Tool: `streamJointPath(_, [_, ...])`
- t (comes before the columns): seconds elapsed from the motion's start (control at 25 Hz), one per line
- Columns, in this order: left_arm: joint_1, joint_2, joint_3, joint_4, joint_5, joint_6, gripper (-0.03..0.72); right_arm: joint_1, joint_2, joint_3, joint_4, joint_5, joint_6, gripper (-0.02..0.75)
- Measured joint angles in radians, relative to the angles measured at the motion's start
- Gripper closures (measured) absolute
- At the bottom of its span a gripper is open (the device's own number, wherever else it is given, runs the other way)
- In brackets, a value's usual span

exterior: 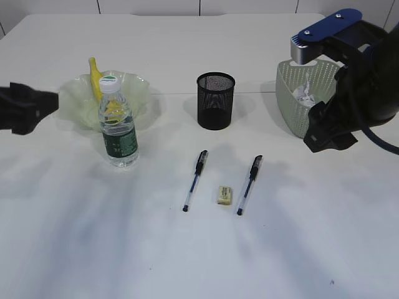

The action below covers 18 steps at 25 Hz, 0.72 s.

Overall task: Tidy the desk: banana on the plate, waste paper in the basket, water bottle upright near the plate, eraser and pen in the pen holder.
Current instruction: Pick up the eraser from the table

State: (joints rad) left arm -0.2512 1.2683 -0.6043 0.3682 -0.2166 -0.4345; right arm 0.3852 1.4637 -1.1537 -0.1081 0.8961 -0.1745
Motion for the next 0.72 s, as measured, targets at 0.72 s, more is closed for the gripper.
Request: streamJointPath(0.72, [0.027,0.062,-0.233,-0.415,0.870,0.302,0.225,0.000,0.002,-0.068,0.023,0.056,-0.029,0.233])
